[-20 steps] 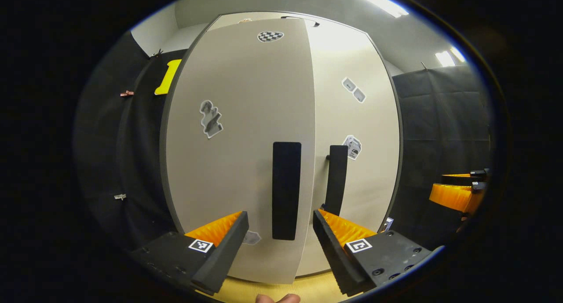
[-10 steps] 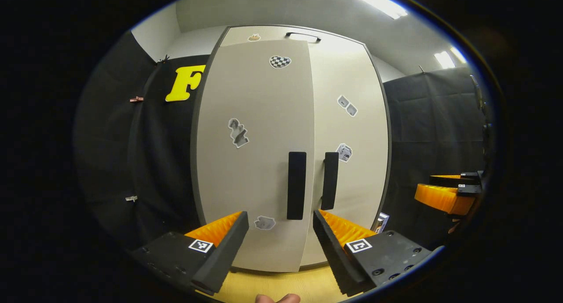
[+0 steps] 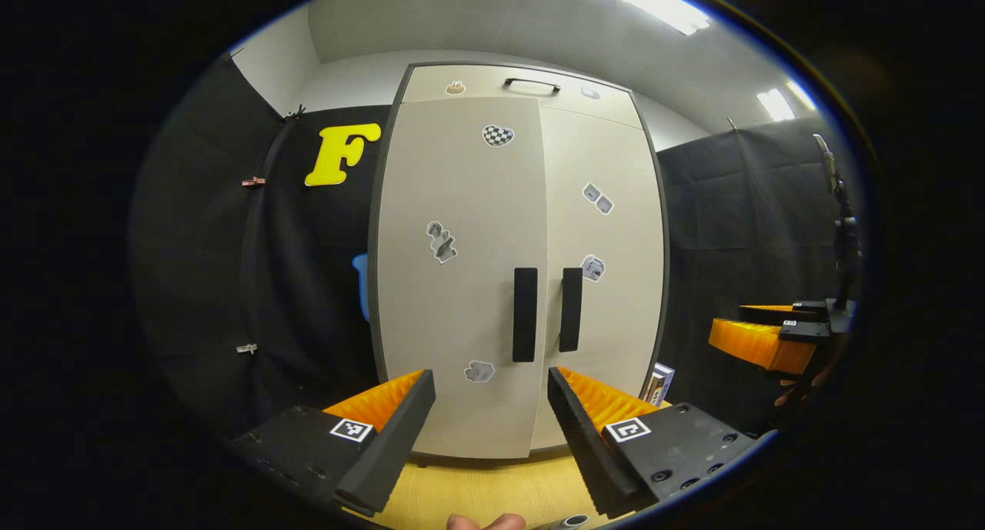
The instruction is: Grasp the bottle in the cabinet with the left hand and place it on the coaster, then close the right door with the right hand and the left door with the left hand.
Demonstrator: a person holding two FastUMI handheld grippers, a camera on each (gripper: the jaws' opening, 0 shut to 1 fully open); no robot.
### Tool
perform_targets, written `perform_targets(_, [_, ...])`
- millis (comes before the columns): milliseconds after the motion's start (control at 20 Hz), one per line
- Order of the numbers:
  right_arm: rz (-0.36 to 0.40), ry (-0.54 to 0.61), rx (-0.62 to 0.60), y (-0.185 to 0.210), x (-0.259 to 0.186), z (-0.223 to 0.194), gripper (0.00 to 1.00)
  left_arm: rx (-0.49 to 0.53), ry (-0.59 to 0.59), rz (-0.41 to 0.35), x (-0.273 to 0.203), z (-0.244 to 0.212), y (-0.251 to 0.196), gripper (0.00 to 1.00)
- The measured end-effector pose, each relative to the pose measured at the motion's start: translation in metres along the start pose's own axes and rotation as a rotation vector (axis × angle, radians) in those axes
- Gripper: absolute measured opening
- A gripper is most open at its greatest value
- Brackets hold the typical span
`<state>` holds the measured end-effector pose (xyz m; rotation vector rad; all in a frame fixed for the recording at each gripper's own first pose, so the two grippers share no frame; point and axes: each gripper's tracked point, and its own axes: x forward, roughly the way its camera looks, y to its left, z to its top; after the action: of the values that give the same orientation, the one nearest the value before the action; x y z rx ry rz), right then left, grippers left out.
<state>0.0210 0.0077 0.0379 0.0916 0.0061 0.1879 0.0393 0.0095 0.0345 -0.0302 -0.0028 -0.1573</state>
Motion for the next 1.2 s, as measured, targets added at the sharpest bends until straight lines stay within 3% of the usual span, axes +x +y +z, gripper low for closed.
perform_targets(650, [-0.032,-0.004,-0.012,0.005,-0.04,0.0,0.98,-0.011,0.008,0.044,-0.052,-0.003,0.007,0.94])
perform_targets(1200, [-0.036,0.004,-0.038,0.008,-0.061,-0.01,0.98,0.014,-0.016,0.032,-0.066,0.01,-0.001,0.94])
